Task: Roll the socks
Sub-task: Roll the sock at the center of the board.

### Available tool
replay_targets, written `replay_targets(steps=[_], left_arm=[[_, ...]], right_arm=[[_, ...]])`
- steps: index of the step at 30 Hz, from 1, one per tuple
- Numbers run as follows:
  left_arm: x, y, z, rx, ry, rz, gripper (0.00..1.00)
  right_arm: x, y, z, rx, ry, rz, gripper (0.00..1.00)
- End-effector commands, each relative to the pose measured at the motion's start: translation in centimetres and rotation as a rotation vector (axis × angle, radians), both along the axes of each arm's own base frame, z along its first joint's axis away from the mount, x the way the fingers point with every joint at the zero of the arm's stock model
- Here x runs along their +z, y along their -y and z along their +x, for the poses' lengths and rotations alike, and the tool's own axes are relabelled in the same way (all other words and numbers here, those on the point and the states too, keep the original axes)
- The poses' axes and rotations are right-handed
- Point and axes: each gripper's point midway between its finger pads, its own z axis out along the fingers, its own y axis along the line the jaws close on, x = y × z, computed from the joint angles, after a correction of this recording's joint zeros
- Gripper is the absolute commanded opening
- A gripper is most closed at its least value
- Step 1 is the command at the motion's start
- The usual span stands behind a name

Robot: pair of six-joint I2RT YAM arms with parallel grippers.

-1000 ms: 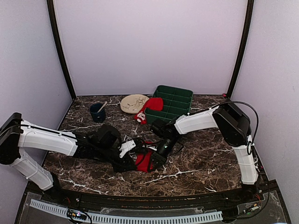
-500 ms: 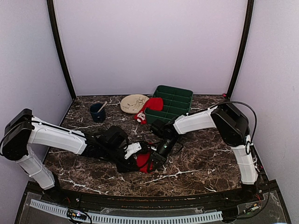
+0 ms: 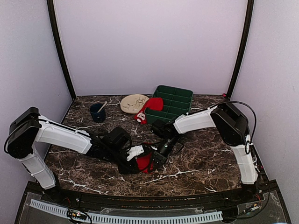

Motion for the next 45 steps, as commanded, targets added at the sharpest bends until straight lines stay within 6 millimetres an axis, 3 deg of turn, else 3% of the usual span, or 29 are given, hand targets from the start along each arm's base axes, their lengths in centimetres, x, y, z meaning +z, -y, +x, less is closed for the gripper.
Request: replay_targets(steps=[1,5,10,13,24,36,45], left_arm=[[0.0,0.4,-0.5,-0.042,-0.020,0.008,0.36],[-0.1,0.7,-0.7,-0.060,-0.032,0.008,0.11],[-0.2,0.8,-0.8,-0.072,-0.043,0.012,0.08],[-0.2,0.7,-1.0,-0.080,-0.046,0.012,0.00],[-1.2,0.2,-1.6,-0.071,-0.100,0.037,0.00],[-0.8,0.0,-0.3,-0.015,-0.142,0.006,0.00],[-0.6,-0.5,1.1,0.033,-0.284,-0.035,0.00]], right_arm=[[0.0,-0.3,0.4,0.001,-0.022,0.013,0.06],[-0.1,-0.2,0.4,0.001,-0.024,0.011,0.06],[-0.2,-0.1,0.3,0.000,-0.025,0.002,0.06],[-0.5,0.0,0.3,-0.003,-0.027,-0.008,0.07],[-0.2,0.7,1.1,-0.062,-0.034,0.006,0.24],[0.5,2.2,2.9,-0.176,-0.044,0.071,0.27],[1.3,2.9,5.0,-0.265,0.082,0.094,0.28]])
